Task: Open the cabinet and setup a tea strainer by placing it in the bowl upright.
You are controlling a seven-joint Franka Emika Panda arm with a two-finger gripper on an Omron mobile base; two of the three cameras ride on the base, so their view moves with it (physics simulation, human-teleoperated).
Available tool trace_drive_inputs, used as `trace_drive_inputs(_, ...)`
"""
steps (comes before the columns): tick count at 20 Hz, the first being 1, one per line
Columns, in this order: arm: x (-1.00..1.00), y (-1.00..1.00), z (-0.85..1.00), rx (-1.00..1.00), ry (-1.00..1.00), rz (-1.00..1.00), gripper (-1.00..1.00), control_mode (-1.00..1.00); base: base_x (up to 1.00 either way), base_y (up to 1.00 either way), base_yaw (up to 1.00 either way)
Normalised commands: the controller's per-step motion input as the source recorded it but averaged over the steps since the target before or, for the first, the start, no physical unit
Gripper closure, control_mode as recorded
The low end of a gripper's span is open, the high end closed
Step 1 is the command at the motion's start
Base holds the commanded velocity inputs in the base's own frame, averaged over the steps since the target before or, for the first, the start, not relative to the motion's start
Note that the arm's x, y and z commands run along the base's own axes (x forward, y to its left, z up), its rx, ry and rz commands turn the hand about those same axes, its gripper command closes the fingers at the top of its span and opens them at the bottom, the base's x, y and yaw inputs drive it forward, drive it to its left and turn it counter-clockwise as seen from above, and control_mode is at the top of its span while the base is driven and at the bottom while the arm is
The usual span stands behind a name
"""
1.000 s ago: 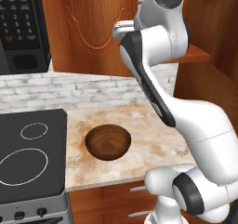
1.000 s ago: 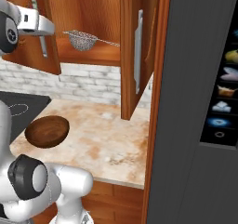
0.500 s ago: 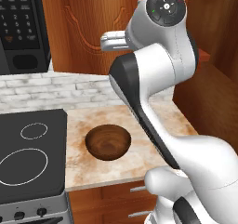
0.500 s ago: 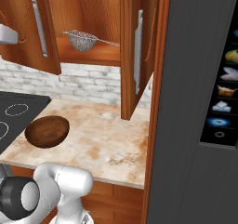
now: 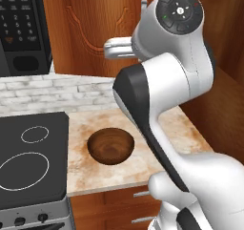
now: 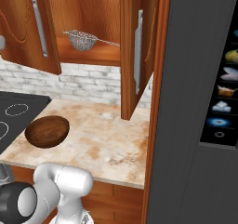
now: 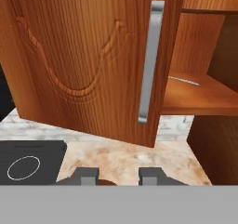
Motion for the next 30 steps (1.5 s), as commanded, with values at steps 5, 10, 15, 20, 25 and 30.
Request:
trace_drive_inputs(5,-0.11,-0.48,-0.10,0.21,0.00,0.00,-1.00,-1.00,0.00,0.00,0.00)
trace_drive_inputs(10,-0.03,-0.79,-0.09,0.61,0.01,-0.02,-1.00,-1.00,0.00,0.00,0.00)
trace_drive_inputs(15,-0.10,-0.35,-0.01,0.42,0.14,-0.03,-1.00,-1.00,0.00,0.00,0.00)
trace_drive_inputs(20,0.00,-0.07,-0.12,0.19,0.08,-0.17,-1.00,-1.00,0.00,0.00,0.00)
trace_drive_inputs(25,0.01,-0.27,-0.25,0.23,0.09,-0.33,-1.00,-1.00,0.00,0.00,0.00)
trace_drive_inputs(30,0.14,-0.29,-0.31,0.35,0.09,-0.21,-1.00,-1.00,0.00,0.00,0.00)
